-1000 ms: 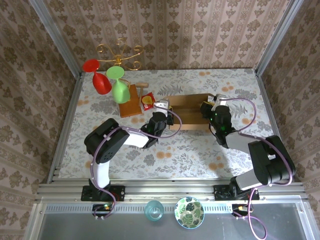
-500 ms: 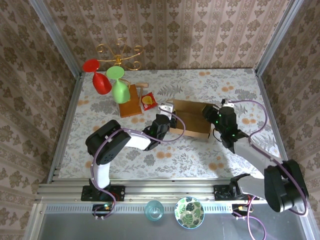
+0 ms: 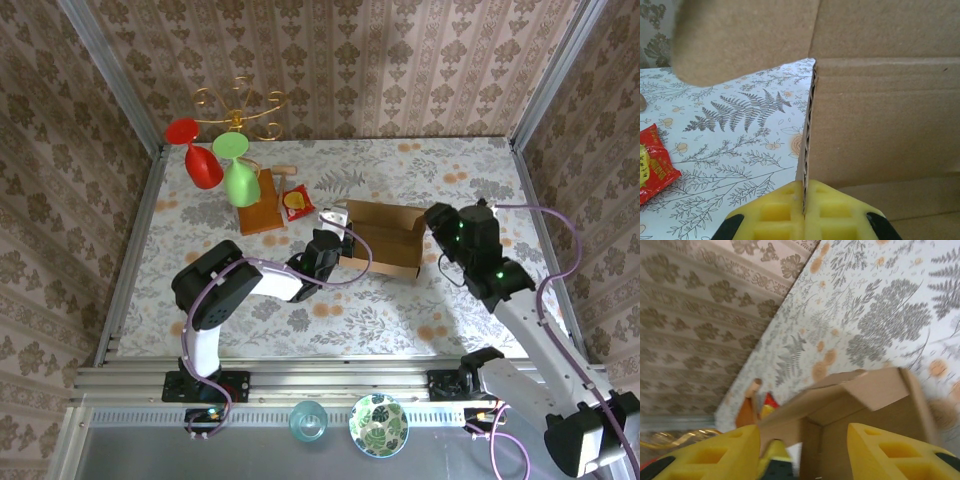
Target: Fold the paper box
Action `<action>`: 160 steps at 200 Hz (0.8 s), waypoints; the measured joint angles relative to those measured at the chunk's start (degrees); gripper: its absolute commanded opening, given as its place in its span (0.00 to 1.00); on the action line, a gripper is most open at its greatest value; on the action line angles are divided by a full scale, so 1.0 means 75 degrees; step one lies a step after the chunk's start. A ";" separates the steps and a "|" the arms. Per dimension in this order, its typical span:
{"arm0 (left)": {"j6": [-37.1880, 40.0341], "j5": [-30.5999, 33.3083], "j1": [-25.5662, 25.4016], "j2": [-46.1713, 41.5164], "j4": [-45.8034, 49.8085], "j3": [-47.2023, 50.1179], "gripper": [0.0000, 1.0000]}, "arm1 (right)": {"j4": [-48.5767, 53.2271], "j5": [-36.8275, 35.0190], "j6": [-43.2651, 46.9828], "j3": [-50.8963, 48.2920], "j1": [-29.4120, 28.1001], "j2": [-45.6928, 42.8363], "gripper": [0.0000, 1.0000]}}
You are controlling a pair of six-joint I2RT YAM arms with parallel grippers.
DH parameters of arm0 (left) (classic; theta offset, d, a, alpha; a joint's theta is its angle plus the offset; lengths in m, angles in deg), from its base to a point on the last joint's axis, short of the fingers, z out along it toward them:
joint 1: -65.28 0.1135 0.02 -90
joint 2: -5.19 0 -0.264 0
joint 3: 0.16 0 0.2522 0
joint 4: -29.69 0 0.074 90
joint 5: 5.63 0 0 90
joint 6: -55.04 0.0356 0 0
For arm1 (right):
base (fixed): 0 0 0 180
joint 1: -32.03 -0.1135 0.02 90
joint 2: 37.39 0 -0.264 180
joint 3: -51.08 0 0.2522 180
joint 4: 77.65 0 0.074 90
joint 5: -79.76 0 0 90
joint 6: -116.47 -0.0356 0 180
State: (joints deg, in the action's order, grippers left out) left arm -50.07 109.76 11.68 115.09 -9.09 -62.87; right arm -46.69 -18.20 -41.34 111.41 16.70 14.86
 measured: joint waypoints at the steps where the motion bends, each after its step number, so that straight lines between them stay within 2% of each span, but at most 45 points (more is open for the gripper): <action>1: 0.0000 0.0003 0.0000 0.0000 0.0000 0.0000 0.00 | 0.0023 0.0000 -0.0047 0.0029 -0.0003 0.0017 0.50; 48: 0.0000 0.0058 -0.0050 0.0000 0.0012 0.0000 0.00 | 0.0574 0.0015 -0.2990 0.1451 -0.0731 0.1716 0.52; 105: 0.0000 0.0114 -0.0052 0.0055 -0.0052 0.0000 0.00 | 0.0452 0.0117 -0.4908 0.2346 -0.0822 0.3611 0.50; 123: 0.0000 0.0114 -0.0050 0.0061 -0.0052 -0.0015 0.00 | 0.0420 0.0178 -0.5164 0.2468 -0.0819 0.4057 0.44; 160: 0.0000 0.0137 -0.0050 0.0096 -0.0058 -0.0041 0.00 | 0.0408 0.0350 -0.5461 0.2463 -0.0758 0.4348 0.24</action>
State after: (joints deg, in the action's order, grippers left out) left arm -50.07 110.78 11.30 115.82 -9.52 -63.18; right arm -43.63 -15.58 -82.30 129.88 11.01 47.47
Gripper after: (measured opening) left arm 0.060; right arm 0.301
